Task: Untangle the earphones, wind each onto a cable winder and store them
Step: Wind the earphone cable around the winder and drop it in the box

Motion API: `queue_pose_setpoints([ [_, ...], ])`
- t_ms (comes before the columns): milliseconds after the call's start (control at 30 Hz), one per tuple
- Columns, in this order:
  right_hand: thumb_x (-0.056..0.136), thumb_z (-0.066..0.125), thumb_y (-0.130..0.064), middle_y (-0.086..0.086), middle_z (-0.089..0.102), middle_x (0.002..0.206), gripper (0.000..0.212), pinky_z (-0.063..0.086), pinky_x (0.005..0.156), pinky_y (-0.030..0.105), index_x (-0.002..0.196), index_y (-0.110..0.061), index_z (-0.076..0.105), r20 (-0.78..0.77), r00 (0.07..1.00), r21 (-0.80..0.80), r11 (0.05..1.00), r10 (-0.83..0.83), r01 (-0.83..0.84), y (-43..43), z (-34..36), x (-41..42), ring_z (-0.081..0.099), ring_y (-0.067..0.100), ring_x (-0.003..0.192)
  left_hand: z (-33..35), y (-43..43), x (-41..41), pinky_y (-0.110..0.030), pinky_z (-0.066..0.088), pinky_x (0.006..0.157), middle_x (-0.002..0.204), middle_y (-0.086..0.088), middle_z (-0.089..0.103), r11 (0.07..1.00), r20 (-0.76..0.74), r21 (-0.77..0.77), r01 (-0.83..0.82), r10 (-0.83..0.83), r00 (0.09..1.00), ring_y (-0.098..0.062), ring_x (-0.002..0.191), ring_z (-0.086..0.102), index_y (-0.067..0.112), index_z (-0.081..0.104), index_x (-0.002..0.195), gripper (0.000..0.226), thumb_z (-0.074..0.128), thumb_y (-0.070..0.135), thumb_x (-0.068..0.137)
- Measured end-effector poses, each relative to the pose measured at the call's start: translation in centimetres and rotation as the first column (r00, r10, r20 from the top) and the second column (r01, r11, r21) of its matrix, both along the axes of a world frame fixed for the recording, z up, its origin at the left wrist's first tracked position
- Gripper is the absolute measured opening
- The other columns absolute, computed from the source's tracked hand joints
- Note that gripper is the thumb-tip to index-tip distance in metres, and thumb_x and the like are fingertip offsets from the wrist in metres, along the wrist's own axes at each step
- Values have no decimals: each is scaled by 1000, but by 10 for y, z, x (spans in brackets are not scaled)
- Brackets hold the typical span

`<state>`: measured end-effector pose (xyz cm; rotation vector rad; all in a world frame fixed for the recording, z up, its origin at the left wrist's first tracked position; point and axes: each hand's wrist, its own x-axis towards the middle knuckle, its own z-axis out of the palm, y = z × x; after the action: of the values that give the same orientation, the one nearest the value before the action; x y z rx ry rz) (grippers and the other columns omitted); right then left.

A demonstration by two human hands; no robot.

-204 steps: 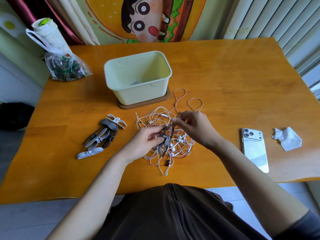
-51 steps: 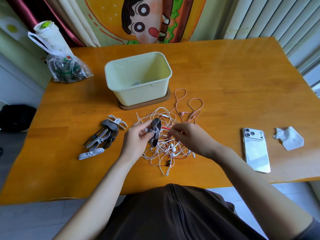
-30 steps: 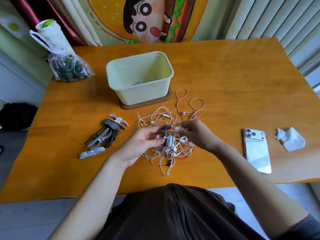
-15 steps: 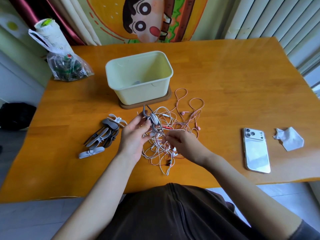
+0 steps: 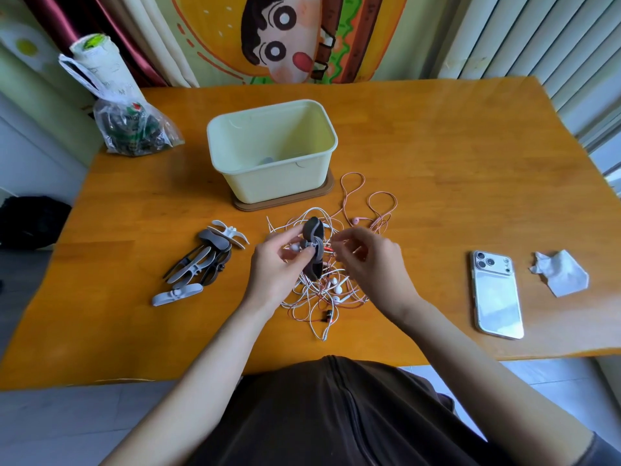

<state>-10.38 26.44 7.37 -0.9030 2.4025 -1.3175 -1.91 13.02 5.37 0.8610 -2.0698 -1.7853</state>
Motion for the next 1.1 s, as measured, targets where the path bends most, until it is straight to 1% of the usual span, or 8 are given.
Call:
queue_pose_setpoints([
  [100, 91, 60, -12, -4, 65, 69, 7, 55, 62, 22, 87, -14, 65, 230, 972, -114, 992, -35, 63, -3, 6, -5, 64, 6, 61, 4, 5, 2, -15, 54, 70, 110, 2, 67, 998, 4, 4, 61, -61, 998, -10, 99, 65, 29, 61, 120, 40, 66, 7, 87],
  [233, 88, 62, -4, 3, 72, 83, 19, 58, 79, 39, 83, -22, 68, 367, 929, -190, 982, 52, 21, -7, 6, -5, 70, 21, 81, 11, 10, 2, -11, 51, 70, 104, 8, 69, 988, 25, 106, 111, -115, 993, 0, 94, 66, 26, 62, 122, 37, 65, 10, 89],
  [333, 88, 62, -3, 3, 72, 86, 20, 57, 82, 36, 87, -22, 68, 433, 901, -224, 972, 35, 70, -7, 2, -4, 70, 18, 83, 13, 11, 3, -10, 49, 70, 101, 12, 71, 962, 14, 240, 129, -136, 991, 3, 94, 66, 32, 63, 114, 33, 64, 9, 90],
  [433, 91, 57, -2, 6, 71, 85, 16, 57, 78, 26, 95, -14, 67, 487, 873, -248, 964, 33, 102, -4, -1, -5, 70, 12, 80, 13, 11, 3, -9, 48, 74, 109, 9, 70, 943, 29, 305, 131, -147, 989, 6, 97, 63, 27, 64, 119, 38, 64, 5, 88],
  [667, 93, 52, 2, 4, 69, 84, 15, 55, 76, 21, 95, -10, 60, 508, 859, -314, 942, 60, 120, -4, 2, -5, 68, 9, 78, 13, 9, 4, -34, 43, 105, 122, -1, 66, 906, 31, 396, 147, -173, 984, -15, 120, 57, 32, 59, 122, 48, 64, 0, 86],
  [800, 91, 55, 2, 1, 70, 82, 13, 52, 70, 17, 89, -10, 60, 471, 880, -338, 935, 70, 106, -5, 6, -9, 67, 6, 75, 19, 10, 7, -26, 47, 98, 117, -4, 69, 881, -16, 431, 194, -207, 978, -14, 114, 61, 33, 60, 115, 43, 61, 0, 88],
  [1000, 89, 59, 0, -1, 66, 77, 15, 51, 68, 14, 84, -15, 62, 447, 892, -291, 955, 74, 66, -7, 10, -11, 64, 1, 70, 21, 9, 7, -31, 45, 102, 119, -7, 67, 884, -6, 434, 175, -191, 982, -16, 114, 62, 18, 53, 134, 52, 64, 2, 86],
  [1100, 88, 62, -3, 3, 67, 80, 14, 51, 68, 16, 86, -17, 62, 441, 895, -267, 961, 61, 67, -7, 8, -12, 65, 5, 75, 21, 8, 7, -29, 48, 98, 115, -5, 69, 899, -3, 403, 170, -184, 983, -16, 111, 63, 19, 55, 132, 53, 66, 1, 84],
])
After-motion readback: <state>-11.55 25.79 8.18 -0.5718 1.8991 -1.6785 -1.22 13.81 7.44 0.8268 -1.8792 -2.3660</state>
